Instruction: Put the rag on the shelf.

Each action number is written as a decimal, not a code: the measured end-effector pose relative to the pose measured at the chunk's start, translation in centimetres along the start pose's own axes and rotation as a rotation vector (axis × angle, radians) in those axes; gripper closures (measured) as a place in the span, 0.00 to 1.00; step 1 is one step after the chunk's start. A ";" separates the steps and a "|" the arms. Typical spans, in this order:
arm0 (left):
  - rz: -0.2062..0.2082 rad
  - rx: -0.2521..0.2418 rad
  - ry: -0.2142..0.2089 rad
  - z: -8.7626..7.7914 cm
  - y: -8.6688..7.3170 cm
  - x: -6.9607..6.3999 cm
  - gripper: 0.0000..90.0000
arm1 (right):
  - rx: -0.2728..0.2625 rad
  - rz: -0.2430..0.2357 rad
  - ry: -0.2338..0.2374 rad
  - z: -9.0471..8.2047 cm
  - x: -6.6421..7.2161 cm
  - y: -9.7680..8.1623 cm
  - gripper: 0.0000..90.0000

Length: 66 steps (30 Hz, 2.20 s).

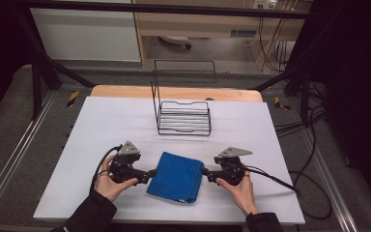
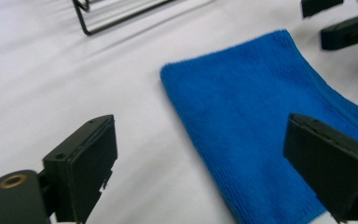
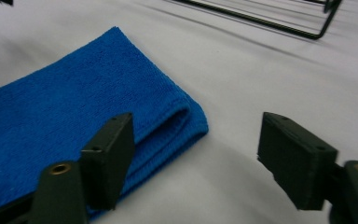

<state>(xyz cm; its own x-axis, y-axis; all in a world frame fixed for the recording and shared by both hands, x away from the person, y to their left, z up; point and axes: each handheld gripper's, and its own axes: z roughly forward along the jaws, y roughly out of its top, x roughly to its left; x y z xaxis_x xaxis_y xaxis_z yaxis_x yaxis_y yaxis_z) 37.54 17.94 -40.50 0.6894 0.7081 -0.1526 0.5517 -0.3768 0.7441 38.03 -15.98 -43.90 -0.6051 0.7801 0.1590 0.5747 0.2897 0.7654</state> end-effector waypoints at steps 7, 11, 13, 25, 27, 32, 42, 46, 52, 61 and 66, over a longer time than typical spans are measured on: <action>-0.025 -0.016 0.005 0.1 -1.5 0.7 0.11 | 0.027 0.020 -0.014 1.7 0.4 0.8 0.55; -0.044 -0.013 0.006 0.0 -2.0 1.0 0.12 | 0.065 0.039 -0.017 2.3 0.4 0.6 0.64; -0.042 -0.013 0.006 0.0 -2.1 1.0 0.13 | 0.079 0.042 -0.021 2.4 0.5 0.5 0.68; -0.025 -0.018 0.009 0.0 -2.2 0.8 0.14 | 0.119 0.106 0.033 2.5 0.5 0.6 0.92; -0.027 -0.018 0.007 0.0 -2.2 0.8 0.14 | 0.117 0.108 0.037 2.5 0.5 0.7 0.93; -0.031 -0.016 0.006 -0.1 -2.2 0.9 0.14 | 0.099 0.048 0.027 2.9 0.2 1.7 0.93; -0.031 -0.013 0.006 0.1 -2.3 0.7 0.14 | 0.046 -0.073 0.039 3.8 -0.1 2.8 0.93; -0.031 -0.015 0.006 0.1 -2.3 0.7 0.14 | 0.017 -0.079 0.049 3.0 -0.1 3.2 0.93; -0.035 -0.017 0.006 0.2 -2.3 0.7 0.14 | 0.039 -0.102 0.017 3.5 -0.2 2.9 0.91; -0.055 -0.011 0.002 0.6 -1.0 1.4 0.15 | -0.020 -0.105 0.014 2.4 -0.4 3.0 0.58; -0.058 -0.008 0.004 1.1 0.4 1.8 0.19 | -0.066 -0.067 0.021 0.1 -1.2 3.0 0.34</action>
<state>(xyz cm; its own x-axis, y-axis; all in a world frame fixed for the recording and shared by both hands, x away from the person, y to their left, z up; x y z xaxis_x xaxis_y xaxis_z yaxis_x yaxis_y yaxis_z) 39.54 18.39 -41.18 0.6544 0.7311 -0.1930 0.5868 -0.3300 0.7394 40.54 -15.98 -41.86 -0.6529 0.7482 0.1183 0.4954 0.3036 0.8138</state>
